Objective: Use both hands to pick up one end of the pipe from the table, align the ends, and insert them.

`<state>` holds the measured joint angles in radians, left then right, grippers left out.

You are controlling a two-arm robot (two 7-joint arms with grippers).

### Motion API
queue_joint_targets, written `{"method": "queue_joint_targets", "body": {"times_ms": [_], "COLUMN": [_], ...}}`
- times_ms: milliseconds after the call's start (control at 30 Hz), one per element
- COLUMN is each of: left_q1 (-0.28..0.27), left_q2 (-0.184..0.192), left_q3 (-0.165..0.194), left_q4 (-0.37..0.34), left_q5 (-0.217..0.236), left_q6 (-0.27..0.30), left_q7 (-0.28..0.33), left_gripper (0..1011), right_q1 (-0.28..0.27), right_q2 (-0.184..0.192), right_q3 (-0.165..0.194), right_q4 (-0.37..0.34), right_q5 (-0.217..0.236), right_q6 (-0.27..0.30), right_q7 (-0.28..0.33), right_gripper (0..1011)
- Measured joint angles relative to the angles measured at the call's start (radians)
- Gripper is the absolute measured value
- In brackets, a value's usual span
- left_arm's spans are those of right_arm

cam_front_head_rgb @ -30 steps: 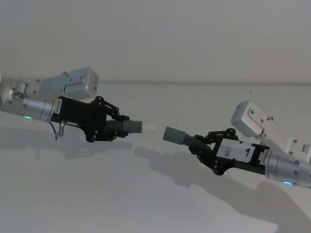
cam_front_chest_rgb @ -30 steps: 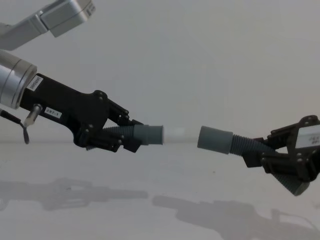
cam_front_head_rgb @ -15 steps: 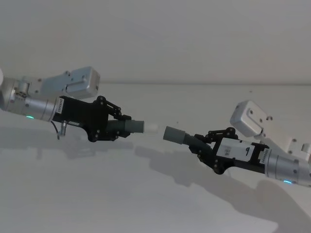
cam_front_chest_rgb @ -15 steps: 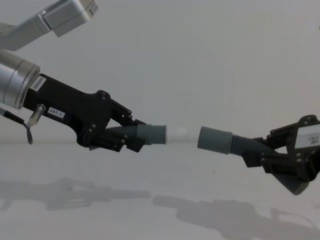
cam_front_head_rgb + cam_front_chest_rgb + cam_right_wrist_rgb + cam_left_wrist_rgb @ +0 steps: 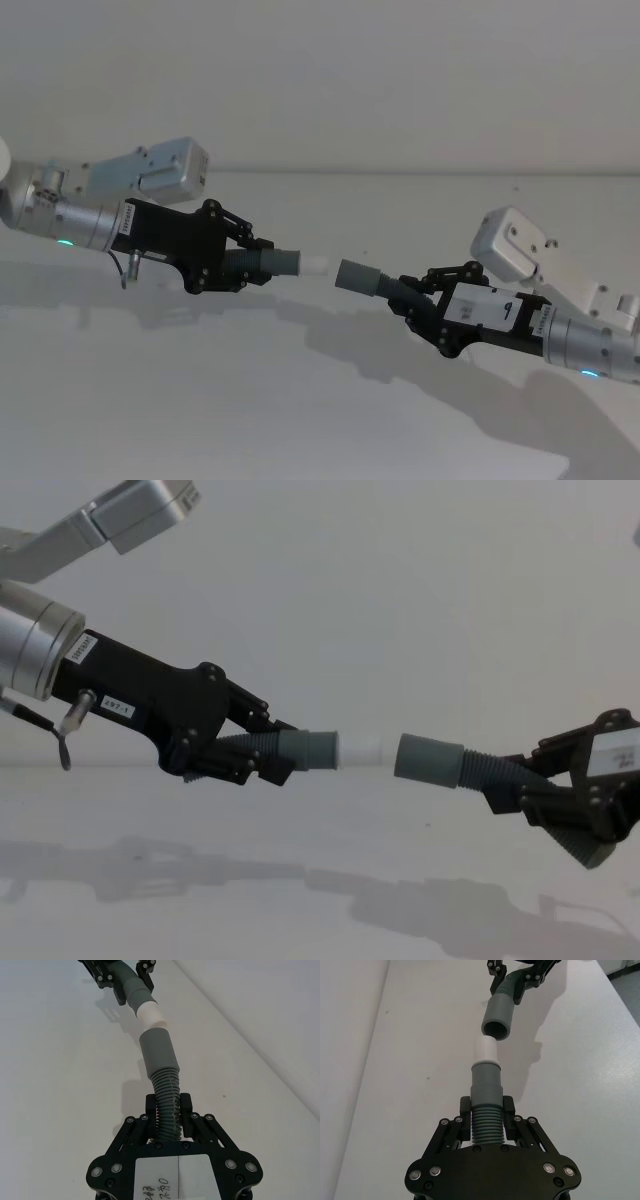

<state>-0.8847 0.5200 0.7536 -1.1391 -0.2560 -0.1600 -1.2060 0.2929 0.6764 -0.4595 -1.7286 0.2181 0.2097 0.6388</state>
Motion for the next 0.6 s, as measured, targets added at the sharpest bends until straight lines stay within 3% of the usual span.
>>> {"method": "queue_joint_targets", "body": {"times_ms": [600], "left_q1": [0.000], "left_q2": [0.007], "left_q3": [0.008], "left_q4": [-0.004], "left_q5": [-0.024], "left_q6": [0.002], "left_q7": [-0.004], "left_gripper": [360], "right_q1": [0.011], "right_q2": [0.004], "right_q3": [-0.022], "right_q4": [0.002], "right_q5": [-0.003], "right_q6": [0.000], "right_q7": [-0.014], "right_gripper": [265]}}
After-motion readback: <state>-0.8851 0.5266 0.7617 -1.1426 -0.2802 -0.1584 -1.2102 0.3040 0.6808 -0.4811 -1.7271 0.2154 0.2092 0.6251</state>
